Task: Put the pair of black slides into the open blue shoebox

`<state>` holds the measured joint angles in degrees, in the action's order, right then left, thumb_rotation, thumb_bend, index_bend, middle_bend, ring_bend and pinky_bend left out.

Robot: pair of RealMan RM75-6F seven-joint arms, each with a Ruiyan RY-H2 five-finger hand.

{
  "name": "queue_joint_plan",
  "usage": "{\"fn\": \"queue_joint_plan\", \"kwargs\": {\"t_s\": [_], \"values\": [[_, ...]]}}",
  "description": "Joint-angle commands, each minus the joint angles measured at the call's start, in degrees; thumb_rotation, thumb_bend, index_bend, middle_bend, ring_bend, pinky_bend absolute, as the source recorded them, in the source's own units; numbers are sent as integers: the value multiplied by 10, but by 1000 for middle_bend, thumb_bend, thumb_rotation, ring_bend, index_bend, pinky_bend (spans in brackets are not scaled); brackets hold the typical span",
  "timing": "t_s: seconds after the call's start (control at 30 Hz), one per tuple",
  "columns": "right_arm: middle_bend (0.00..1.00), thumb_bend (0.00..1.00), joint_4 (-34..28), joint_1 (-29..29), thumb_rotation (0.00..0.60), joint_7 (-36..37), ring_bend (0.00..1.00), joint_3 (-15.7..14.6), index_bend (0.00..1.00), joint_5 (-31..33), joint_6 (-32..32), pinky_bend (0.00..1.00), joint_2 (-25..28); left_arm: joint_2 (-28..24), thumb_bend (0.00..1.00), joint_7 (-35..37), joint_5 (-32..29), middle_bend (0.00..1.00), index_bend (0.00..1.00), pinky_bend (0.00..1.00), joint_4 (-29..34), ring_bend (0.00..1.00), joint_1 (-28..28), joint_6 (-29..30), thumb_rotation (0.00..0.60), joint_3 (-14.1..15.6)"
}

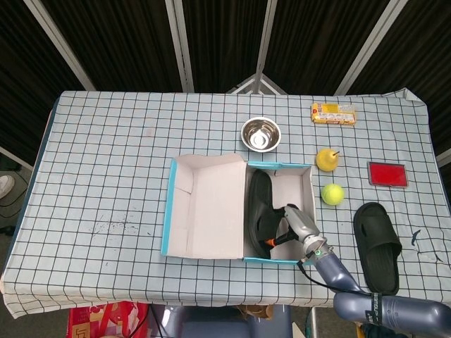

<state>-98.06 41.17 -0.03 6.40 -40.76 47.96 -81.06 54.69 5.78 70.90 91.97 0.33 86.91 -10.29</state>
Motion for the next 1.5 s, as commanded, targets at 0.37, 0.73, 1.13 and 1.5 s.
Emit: {"fn": "queue_joint_plan", "kwargs": {"t_s": [0.37, 0.73, 1.13, 1.5], "values": [[499, 701, -7, -1, 600, -20, 202, 7, 653, -3, 6, 0, -7, 0, 813, 0, -1, 50, 170, 49, 0, 0, 0, -2, 600, 0], [212, 298, -24, 15, 600, -42, 74, 9, 264, 31, -18, 0, 13, 0, 813, -1, -2, 49, 170, 49, 0, 0, -1, -4, 600, 0], [38, 16, -34, 26, 600, -52, 1, 8, 0, 37, -29, 0, 26, 0, 813, -1, -3, 49, 170, 49, 0, 0, -1, -4, 600, 0], [15, 0, -49, 37, 600, -76, 0, 8, 0, 41, -11, 0, 37, -1, 813, 1, -4, 50, 170, 49, 1, 0, -1, -5, 600, 0]]}}
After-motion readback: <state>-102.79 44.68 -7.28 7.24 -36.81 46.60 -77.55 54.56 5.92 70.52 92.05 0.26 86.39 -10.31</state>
